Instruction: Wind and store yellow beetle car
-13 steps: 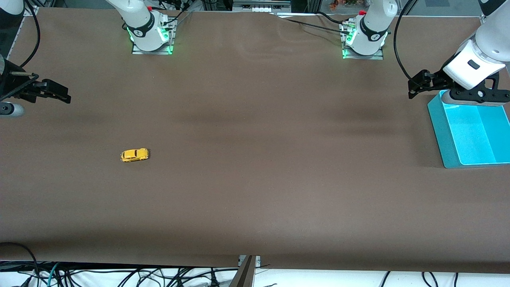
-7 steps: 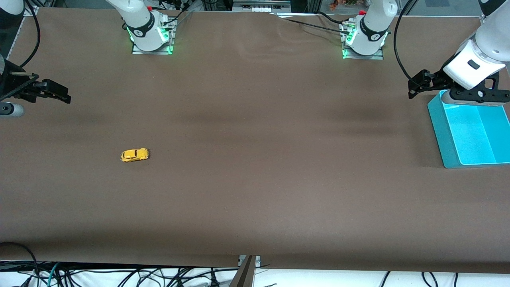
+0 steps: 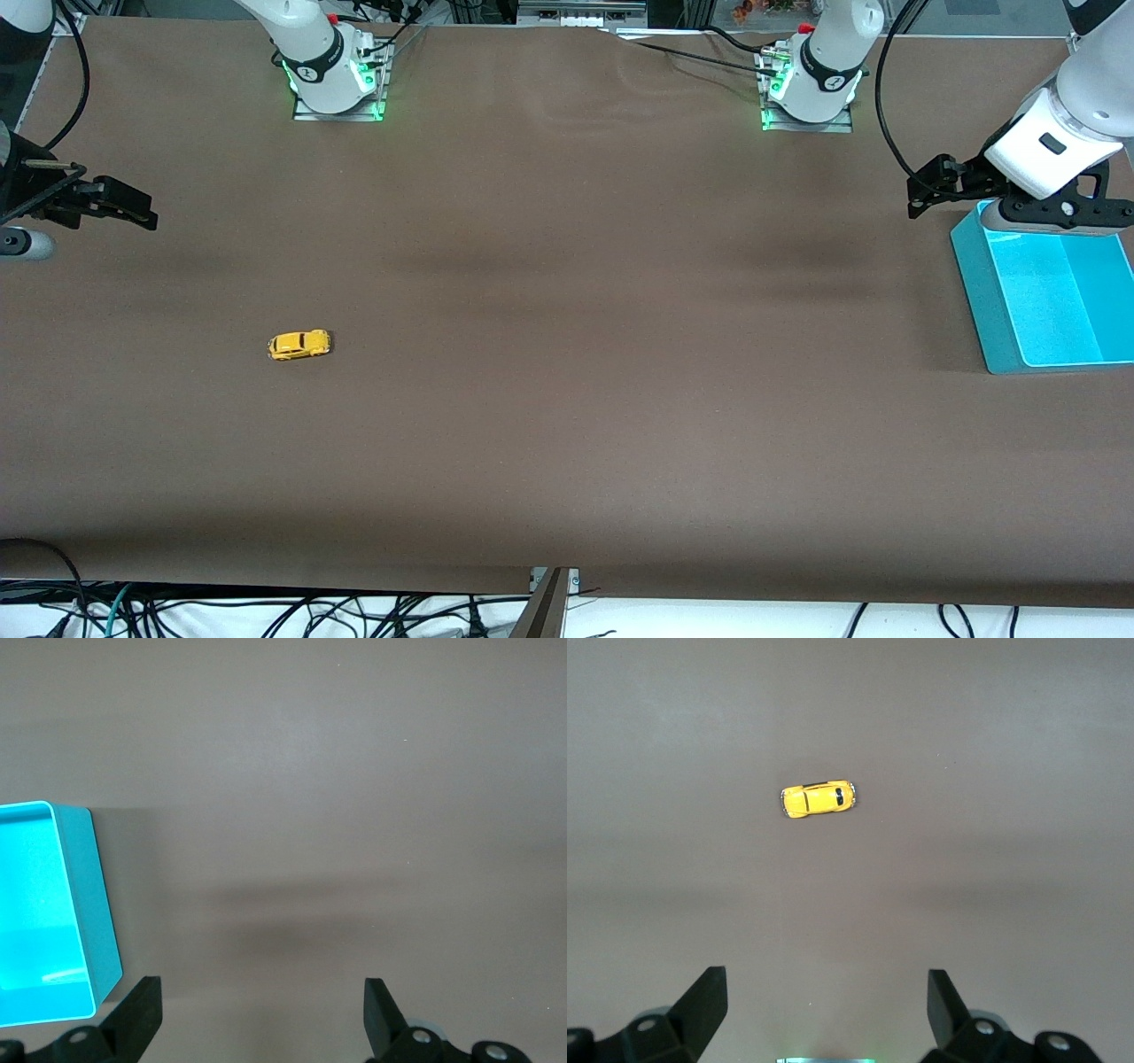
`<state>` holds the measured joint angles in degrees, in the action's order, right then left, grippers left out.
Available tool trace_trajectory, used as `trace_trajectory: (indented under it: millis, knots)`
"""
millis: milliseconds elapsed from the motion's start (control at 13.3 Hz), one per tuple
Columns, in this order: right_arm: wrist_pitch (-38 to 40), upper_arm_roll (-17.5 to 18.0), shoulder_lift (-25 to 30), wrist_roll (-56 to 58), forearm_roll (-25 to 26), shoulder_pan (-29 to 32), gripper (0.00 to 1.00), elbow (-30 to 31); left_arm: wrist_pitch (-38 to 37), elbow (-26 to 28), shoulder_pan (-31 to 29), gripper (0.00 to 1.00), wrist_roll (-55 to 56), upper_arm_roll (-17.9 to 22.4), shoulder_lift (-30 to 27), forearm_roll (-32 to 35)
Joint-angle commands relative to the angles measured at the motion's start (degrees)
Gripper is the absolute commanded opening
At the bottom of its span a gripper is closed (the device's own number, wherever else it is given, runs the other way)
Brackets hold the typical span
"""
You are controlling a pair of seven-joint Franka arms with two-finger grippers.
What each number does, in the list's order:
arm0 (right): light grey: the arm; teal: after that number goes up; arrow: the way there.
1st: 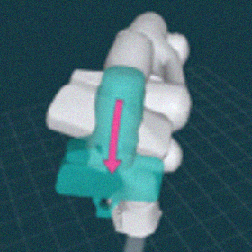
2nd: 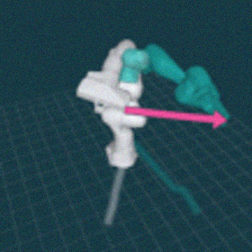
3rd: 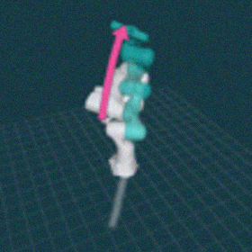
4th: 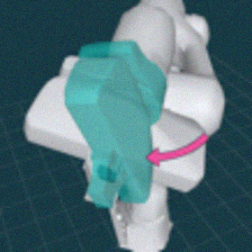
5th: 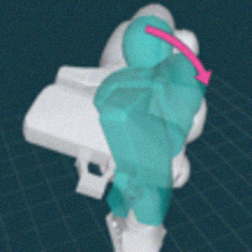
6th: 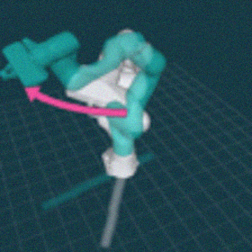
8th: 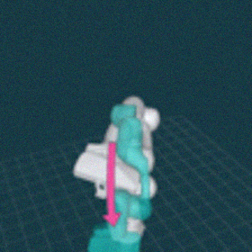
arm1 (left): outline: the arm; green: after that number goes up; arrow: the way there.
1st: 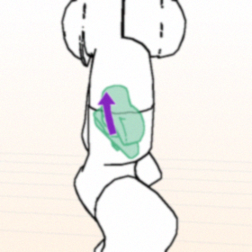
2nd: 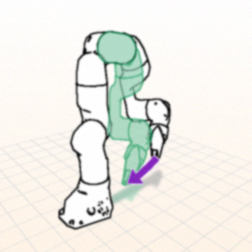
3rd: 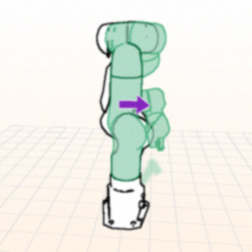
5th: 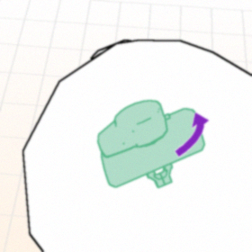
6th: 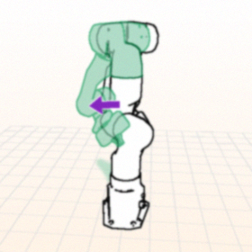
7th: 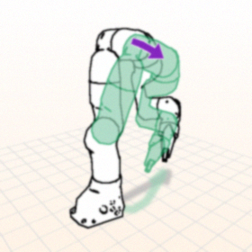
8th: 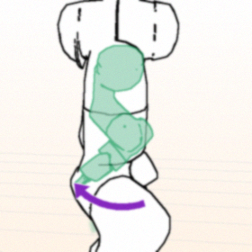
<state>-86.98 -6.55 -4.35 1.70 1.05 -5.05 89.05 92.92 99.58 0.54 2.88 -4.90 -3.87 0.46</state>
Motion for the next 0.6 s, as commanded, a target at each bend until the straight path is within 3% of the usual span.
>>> trace_trajectory:
  millis: [0, 525]
  knots:
    - [0.2, 0.7, 0.2, -0.6, 0.8, 0.8, 1.00, -0.5, -1.0, -0.4, -0.2, 1.00, 0.3, -0.1, -0.2, 0.0]
    - [1.0, 0.9, -3.5, -0.7, 0.4, 0.0, 1.00, -0.2, -1.0, -0.4, -0.2, 1.00, 0.3, -0.1, -0.2, 0.0]
